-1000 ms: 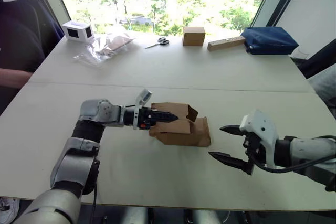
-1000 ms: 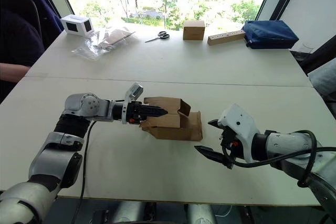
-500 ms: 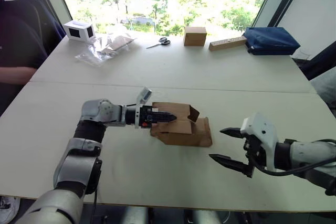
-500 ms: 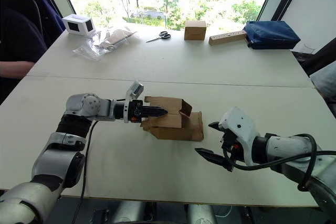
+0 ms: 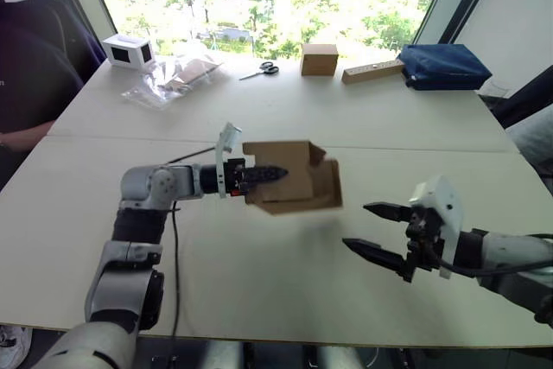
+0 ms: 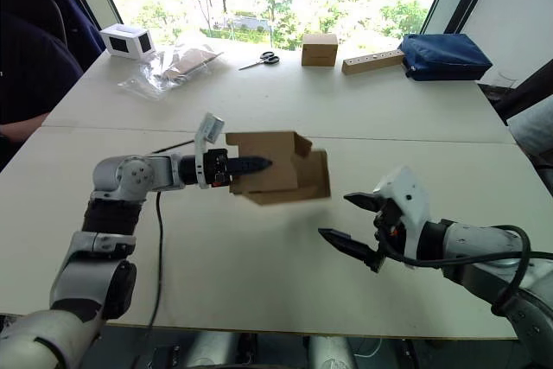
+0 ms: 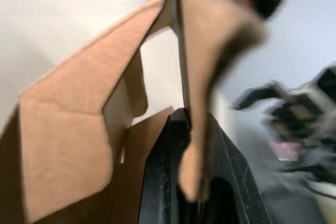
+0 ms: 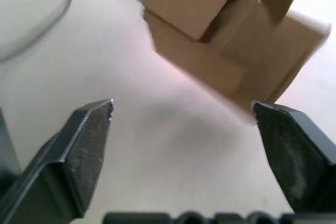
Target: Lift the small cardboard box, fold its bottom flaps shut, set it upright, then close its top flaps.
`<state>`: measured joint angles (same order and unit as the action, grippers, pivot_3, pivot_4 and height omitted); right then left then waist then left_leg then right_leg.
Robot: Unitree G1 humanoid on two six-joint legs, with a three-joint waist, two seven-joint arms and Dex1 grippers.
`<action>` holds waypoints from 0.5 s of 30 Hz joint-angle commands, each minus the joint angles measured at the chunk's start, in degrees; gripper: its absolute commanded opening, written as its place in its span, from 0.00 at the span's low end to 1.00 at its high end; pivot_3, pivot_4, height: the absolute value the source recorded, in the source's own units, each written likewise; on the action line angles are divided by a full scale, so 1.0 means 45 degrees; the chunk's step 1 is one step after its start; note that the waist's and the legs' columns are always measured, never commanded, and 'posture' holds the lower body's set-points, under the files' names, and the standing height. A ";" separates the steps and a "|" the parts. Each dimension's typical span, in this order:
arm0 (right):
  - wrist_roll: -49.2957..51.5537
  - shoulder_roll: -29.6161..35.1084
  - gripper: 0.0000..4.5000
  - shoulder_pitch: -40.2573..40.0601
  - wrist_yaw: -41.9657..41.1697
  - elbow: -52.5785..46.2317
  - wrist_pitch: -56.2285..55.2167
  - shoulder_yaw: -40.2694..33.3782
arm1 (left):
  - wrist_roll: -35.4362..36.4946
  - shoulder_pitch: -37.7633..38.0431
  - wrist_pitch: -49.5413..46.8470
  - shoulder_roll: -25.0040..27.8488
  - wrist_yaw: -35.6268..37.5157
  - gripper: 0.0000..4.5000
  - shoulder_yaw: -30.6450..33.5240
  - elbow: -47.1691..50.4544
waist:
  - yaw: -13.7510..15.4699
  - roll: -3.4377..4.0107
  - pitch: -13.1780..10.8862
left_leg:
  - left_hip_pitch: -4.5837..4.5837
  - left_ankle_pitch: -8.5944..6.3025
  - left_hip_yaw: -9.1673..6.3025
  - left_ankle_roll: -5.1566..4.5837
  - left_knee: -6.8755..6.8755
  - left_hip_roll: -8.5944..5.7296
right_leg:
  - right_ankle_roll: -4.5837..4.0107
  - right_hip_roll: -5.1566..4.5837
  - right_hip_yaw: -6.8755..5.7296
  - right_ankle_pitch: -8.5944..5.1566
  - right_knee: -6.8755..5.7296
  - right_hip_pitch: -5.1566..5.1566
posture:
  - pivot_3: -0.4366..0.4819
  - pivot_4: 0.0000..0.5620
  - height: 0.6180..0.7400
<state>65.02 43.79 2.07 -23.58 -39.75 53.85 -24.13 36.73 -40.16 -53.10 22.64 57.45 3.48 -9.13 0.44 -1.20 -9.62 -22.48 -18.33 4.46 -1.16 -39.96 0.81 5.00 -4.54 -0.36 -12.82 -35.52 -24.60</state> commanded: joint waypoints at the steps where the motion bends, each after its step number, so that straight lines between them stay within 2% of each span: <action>1: 0.2205 -0.1403 1.00 0.1787 0.2637 0.1129 -0.1346 -0.1103 | -0.0376 -0.0674 0.1686 0.0881 0.1245 0.01 -0.0160 0.0647 | 0.0003 0.0016 0.0007 | -0.0003 0.0001 -0.0002 0.0002 0.0001 0.0001 | -0.0004 -0.0001 -0.0003 0.0002 0.0002 0.0000 | 0.48 0.27 1.00; 5: 0.3098 -0.2327 1.00 0.3287 0.3813 0.2056 -0.1932 -0.0742 | -0.0285 -0.2148 0.2657 0.1169 0.1534 0.01 0.0283 0.0101 | 0.0118 0.0020 0.0008 | -0.0013 0.0001 -0.0018 0.0001 0.0006 -0.0013 | -0.0009 0.0003 -0.0030 -0.0001 0.0006 0.0003 | 0.48 0.27 1.00; 9: 0.3278 -0.2713 0.76 0.4088 0.3707 0.1986 -0.2273 -0.0002 | 0.0182 -0.2902 0.2608 0.1399 0.2057 0.00 0.0461 0.0125 | -0.0004 0.0026 0.0009 | -0.0021 -0.0024 0.0014 -0.0045 0.0001 -0.0044 | 0.0037 0.0009 -0.0027 0.0023 0.0022 0.0002 | 0.48 0.27 1.00; 11: 0.3433 -0.2737 0.59 0.4183 0.3907 0.1947 -0.2377 0.0122 | 0.0198 -0.2973 0.2655 0.1525 0.2261 0.00 0.0341 0.0200 | -0.0040 0.0027 0.0009 | -0.0019 -0.0034 0.0021 -0.0063 0.0002 -0.0045 | 0.0044 0.0013 -0.0024 0.0024 0.0033 0.0002 | 0.48 0.27 1.00; 12: 0.3558 -0.2764 0.47 0.4229 0.4057 0.1941 -0.2453 0.0172 | 0.0195 -0.2988 0.2689 0.1600 0.2375 0.00 0.0261 0.0270 | -0.0047 0.0026 0.0008 | -0.0020 -0.0035 0.0019 -0.0065 0.0002 -0.0044 | 0.0051 0.0016 -0.0024 0.0024 0.0031 0.0002 | 0.48 0.27 1.00; 15: 0.3465 -0.3114 0.22 0.5744 0.4748 0.2407 -0.2917 0.0645 | 0.0298 -0.3498 0.2972 0.1866 0.3280 0.00 0.0085 0.0280 | -0.0170 0.0034 0.0000 | -0.0022 -0.0034 0.0019 -0.0063 0.0000 -0.0039 | 0.0066 0.0024 -0.0024 0.0032 0.0025 -0.0002 | 0.48 0.27 1.00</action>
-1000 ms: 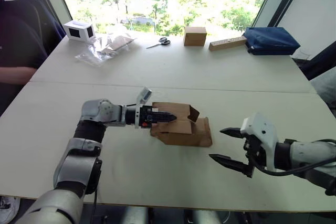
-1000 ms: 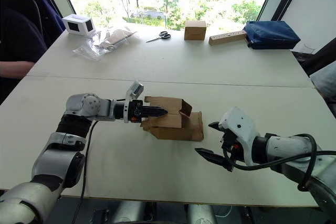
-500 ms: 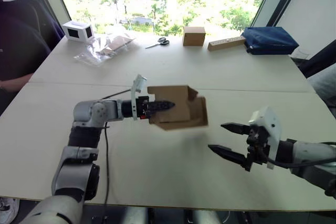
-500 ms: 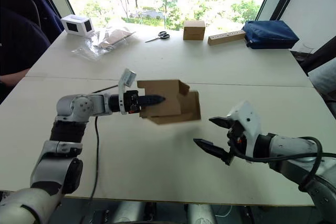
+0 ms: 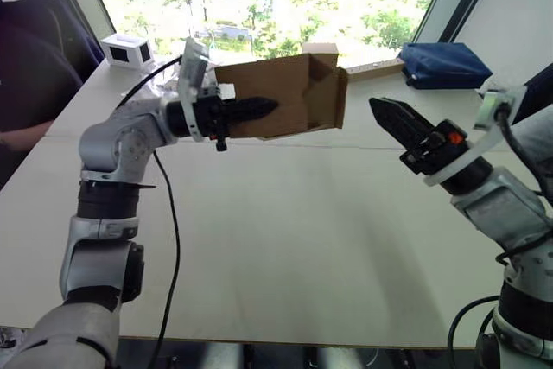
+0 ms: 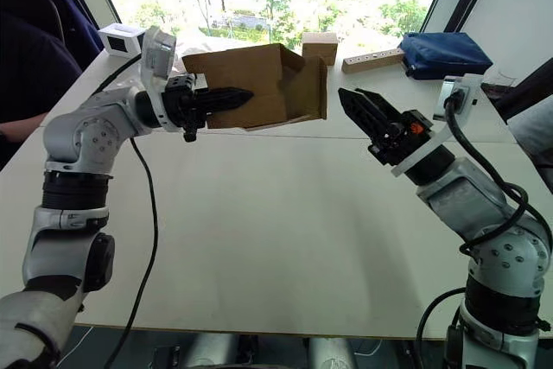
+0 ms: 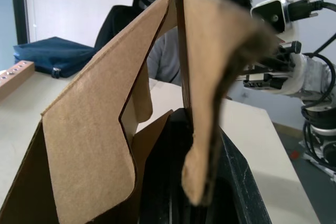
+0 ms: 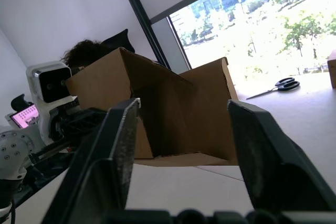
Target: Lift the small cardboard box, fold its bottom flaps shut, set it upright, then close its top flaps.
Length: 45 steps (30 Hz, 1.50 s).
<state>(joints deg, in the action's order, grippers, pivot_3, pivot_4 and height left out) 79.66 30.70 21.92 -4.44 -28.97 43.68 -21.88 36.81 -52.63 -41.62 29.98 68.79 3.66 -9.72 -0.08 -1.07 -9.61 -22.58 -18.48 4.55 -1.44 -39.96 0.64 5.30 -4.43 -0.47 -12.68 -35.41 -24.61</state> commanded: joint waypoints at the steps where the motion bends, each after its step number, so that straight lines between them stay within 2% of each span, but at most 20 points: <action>1: 0.0145 -0.0286 0.14 0.1847 0.0718 0.0200 -0.0810 0.0199 | 0.0283 -0.0897 0.0478 0.0292 0.0991 0.00 -0.0010 0.0369 | -0.0113 0.0012 -0.0008 | 0.0000 0.0001 0.0000 0.0001 -0.0005 0.0000 | 0.0005 -0.0001 0.0000 0.0003 -0.0004 0.0000 | 0.48 0.27 1.00; 2: 0.0101 -0.0332 0.05 0.2147 0.0866 0.0316 -0.0901 0.0230 | 0.0264 -0.0993 0.0519 0.0327 0.1137 0.00 -0.0045 0.0309 | -0.0122 0.0011 -0.0008 | 0.0000 0.0002 0.0001 0.0002 -0.0007 -0.0001 | 0.0010 -0.0003 0.0000 0.0007 -0.0007 0.0000 | 0.48 0.27 1.00; 3: 0.0005 -0.0290 0.01 0.2397 0.0892 0.0355 -0.0906 0.0324 | 0.0277 -0.1040 0.0521 0.0405 0.1411 0.00 -0.0132 0.0338 | -0.0115 0.0013 -0.0007 | 0.0002 0.0002 -0.0004 0.0002 -0.0007 -0.0001 | 0.0011 -0.0001 -0.0001 0.0007 -0.0008 0.0002 | 0.48 0.27 1.00; 9: -0.0360 0.0255 0.01 0.3229 0.0666 0.0278 -0.0372 0.1227 | 0.0313 -0.1176 0.0450 0.0505 0.2118 0.00 -0.0333 0.0565 | -0.0147 0.0015 -0.0008 | -0.0003 0.0002 -0.0006 0.0001 0.0003 0.0002 | 0.0021 0.0002 -0.0001 0.0006 0.0003 0.0000 | 0.48 0.27 1.00; 17: -0.0829 0.0177 0.01 0.3165 0.0159 0.0020 -0.0118 0.2217 | 0.0344 -0.1403 0.0524 0.0307 0.1948 0.00 -0.0287 0.0442 | -0.0146 0.0014 -0.0008 | -0.0006 0.0001 -0.0006 0.0000 -0.0003 0.0004 | 0.0021 0.0000 0.0002 0.0006 -0.0001 -0.0002 | 0.48 0.27 1.00; 35: -0.0187 0.0722 0.01 0.2140 -0.0060 -0.0583 0.0037 0.2038 | 0.0310 -0.1798 0.0860 0.0009 0.1453 0.00 -0.0099 -0.0635 | -0.0138 0.0014 -0.0008 | -0.0008 0.0001 -0.0005 0.0000 -0.0004 0.0005 | 0.0021 0.0000 0.0002 0.0006 0.0002 -0.0002 | 0.48 0.27 1.00; 45: -0.0709 0.0383 0.01 0.2344 -0.0512 -0.0302 -0.0103 0.2451 | 0.0835 -0.1340 0.0139 0.0004 0.1581 0.00 -0.0311 0.0483 | -0.0152 0.0014 -0.0008 | -0.0007 0.0001 -0.0006 0.0000 -0.0003 0.0011 | 0.0021 0.0004 0.0002 0.0006 0.0002 -0.0003 | 0.48 0.27 1.00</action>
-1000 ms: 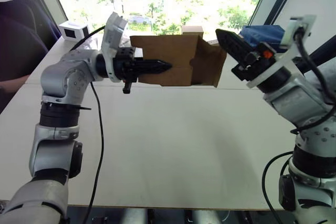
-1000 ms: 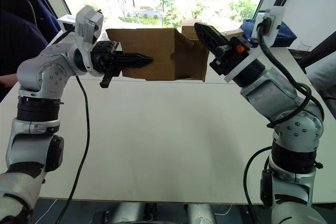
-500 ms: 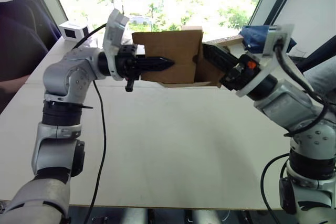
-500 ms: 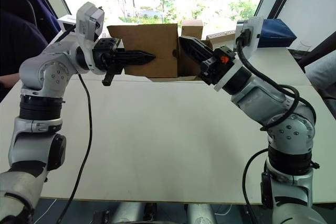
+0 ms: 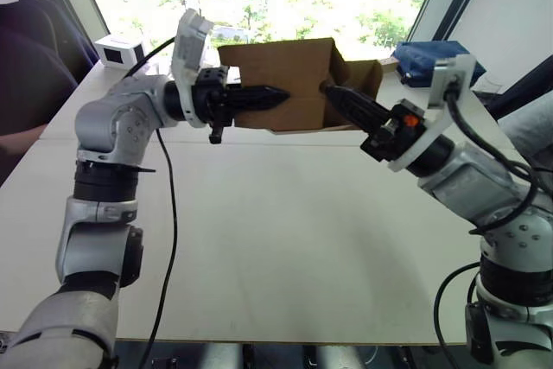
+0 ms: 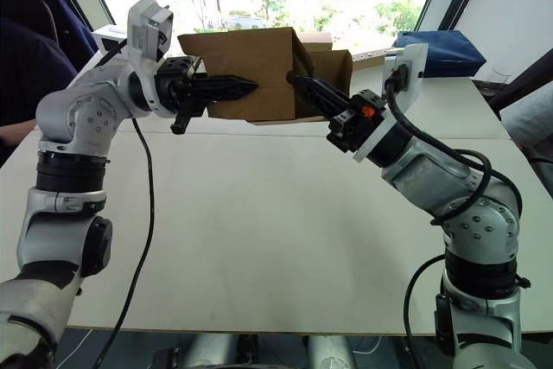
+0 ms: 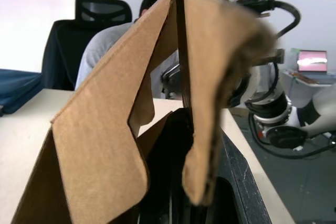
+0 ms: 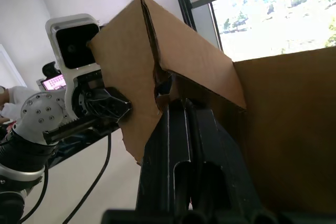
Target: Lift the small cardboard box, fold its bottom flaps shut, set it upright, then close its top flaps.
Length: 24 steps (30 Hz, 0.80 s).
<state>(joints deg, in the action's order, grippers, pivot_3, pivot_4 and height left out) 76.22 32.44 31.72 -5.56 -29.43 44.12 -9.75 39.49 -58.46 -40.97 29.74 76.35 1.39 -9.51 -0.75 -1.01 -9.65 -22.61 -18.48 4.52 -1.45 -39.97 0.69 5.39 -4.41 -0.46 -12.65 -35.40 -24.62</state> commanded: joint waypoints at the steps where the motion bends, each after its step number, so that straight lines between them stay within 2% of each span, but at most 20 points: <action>1: 0.0327 0.0124 0.01 0.0036 -0.0414 -0.0279 -0.0070 -0.0316 | 0.0170 -0.0090 0.0045 0.0045 -0.0213 0.00 0.0267 0.0306 | 0.0000 0.0000 0.0000 | 0.0000 0.0000 0.0000 0.0000 0.0000 0.0000 | 0.0000 0.0000 0.0000 0.0000 0.0000 0.0000 | 0.48 0.27 1.00; 4: 0.1905 0.1158 0.01 -0.0931 -0.1327 -0.0983 0.0737 -0.0685 | 0.0022 -0.0211 0.0208 0.0181 -0.0254 0.00 0.0398 -0.0019 | 0.0086 -0.0001 0.0000 | -0.0003 0.0000 -0.0006 0.0000 0.0000 0.0000 | 0.0000 0.0000 -0.0002 0.0000 0.0000 0.0001 | 0.48 0.27 1.00; 10: 0.2907 0.2457 0.01 -0.1367 -0.1254 -0.0563 0.0456 -0.2042 | 0.0058 -0.0244 0.0232 0.0372 -0.0082 0.00 0.0334 -0.0103 | 0.0008 -0.0005 -0.0004 | -0.0011 -0.0005 0.0000 -0.0008 -0.0002 -0.0007 | -0.0001 -0.0011 -0.0002 0.0000 0.0025 0.0003 | 0.48 0.27 1.00; 18: 0.0609 0.2021 0.01 -0.0201 -0.0913 0.0409 -0.0353 -0.1478 | 0.0036 -0.0118 0.0249 0.0257 0.0021 0.00 0.0168 -0.0015 | 0.0010 -0.0005 -0.0004 | -0.0004 -0.0004 0.0002 -0.0007 -0.0002 0.0004 | -0.0003 0.0004 0.0000 -0.0001 0.0018 0.0001 | 0.48 0.27 1.00; 24: 0.0005 0.1505 0.01 0.0172 -0.1054 0.0658 -0.0497 -0.1256 | 0.0115 -0.0042 0.0144 0.0265 -0.0067 0.00 0.0197 0.0255 | 0.0040 -0.0005 -0.0004 | -0.0017 -0.0004 -0.0002 -0.0008 0.0001 0.0000 | -0.0001 0.0001 -0.0002 -0.0001 0.0026 -0.0002 | 0.48 0.27 1.00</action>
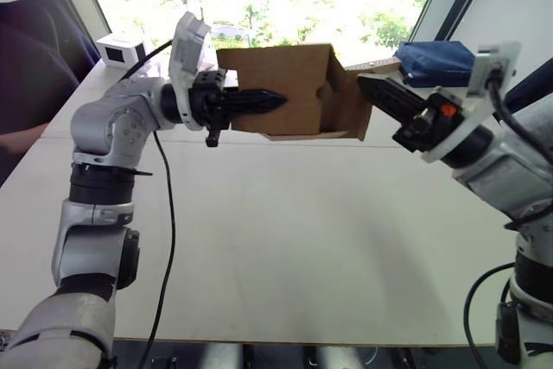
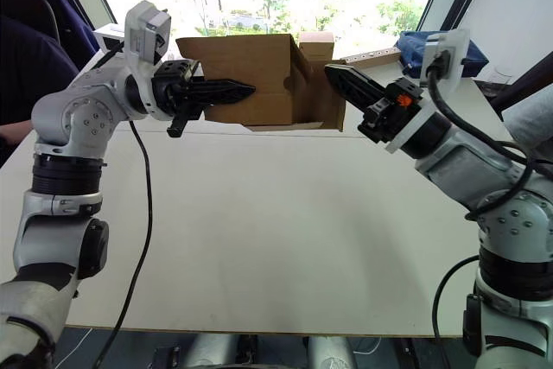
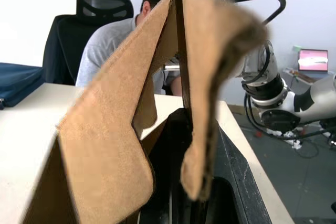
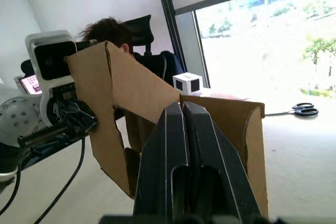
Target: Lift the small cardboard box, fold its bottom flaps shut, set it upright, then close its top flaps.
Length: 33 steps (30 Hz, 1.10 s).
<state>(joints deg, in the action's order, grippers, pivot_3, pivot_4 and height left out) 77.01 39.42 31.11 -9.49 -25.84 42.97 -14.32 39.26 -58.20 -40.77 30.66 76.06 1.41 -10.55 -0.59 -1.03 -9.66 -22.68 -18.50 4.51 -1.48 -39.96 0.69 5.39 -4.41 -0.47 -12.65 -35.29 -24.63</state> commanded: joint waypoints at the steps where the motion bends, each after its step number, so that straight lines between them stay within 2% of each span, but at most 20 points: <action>1: -0.0187 -0.0089 0.01 0.0352 -0.0248 -0.0142 -0.0194 -0.0193 | 0.0178 -0.0078 0.0091 0.0068 -0.0013 0.00 0.0202 0.0525 | 0.0004 0.0000 0.0000 | -0.0005 0.0000 0.0000 0.0000 -0.0002 -0.0003 | 0.0000 -0.0002 0.0000 0.0000 0.0002 0.0000 | 0.48 0.27 1.00; 12: -0.0272 -0.1028 0.01 0.0918 -0.0452 -0.0335 0.0073 0.0811 | 0.0247 -0.0050 0.0037 -0.0121 -0.0090 0.00 0.0172 0.0557 | -0.0027 0.0001 0.0000 | 0.0000 0.0000 -0.0003 0.0000 -0.0003 0.0001 | 0.0000 -0.0001 -0.0001 0.0000 -0.0008 -0.0004 | 0.48 0.27 1.00; 23: -0.0733 -0.1563 0.01 0.1026 -0.0597 -0.0268 -0.0012 0.1061 | 0.1350 0.0331 -0.1354 -0.0413 -0.0536 0.00 0.0359 0.1657 | -0.0028 0.0004 -0.0002 | -0.0008 0.0000 -0.0001 0.0000 -0.0003 -0.0001 | 0.0001 -0.0005 -0.0001 0.0001 -0.0005 -0.0008 | 0.48 0.27 1.00; 33: -0.0697 -0.1551 0.01 0.0824 -0.0776 -0.0399 0.0206 0.0979 | 0.1246 0.0267 -0.1148 -0.0245 -0.0685 0.00 0.0314 0.1496 | -0.0021 0.0005 -0.0003 | -0.0004 0.0001 -0.0002 0.0001 -0.0003 0.0000 | 0.0001 -0.0002 -0.0001 0.0001 -0.0010 -0.0009 | 0.48 0.27 1.00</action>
<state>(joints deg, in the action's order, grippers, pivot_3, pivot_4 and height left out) 72.96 32.21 34.44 -12.47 -25.65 44.12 -8.69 44.39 -56.17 -46.83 29.33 73.19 1.59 -4.77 -0.68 -1.01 -9.68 -22.71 -18.50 4.51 -1.47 -39.98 0.69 5.39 -4.42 -0.47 -12.65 -35.33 -24.67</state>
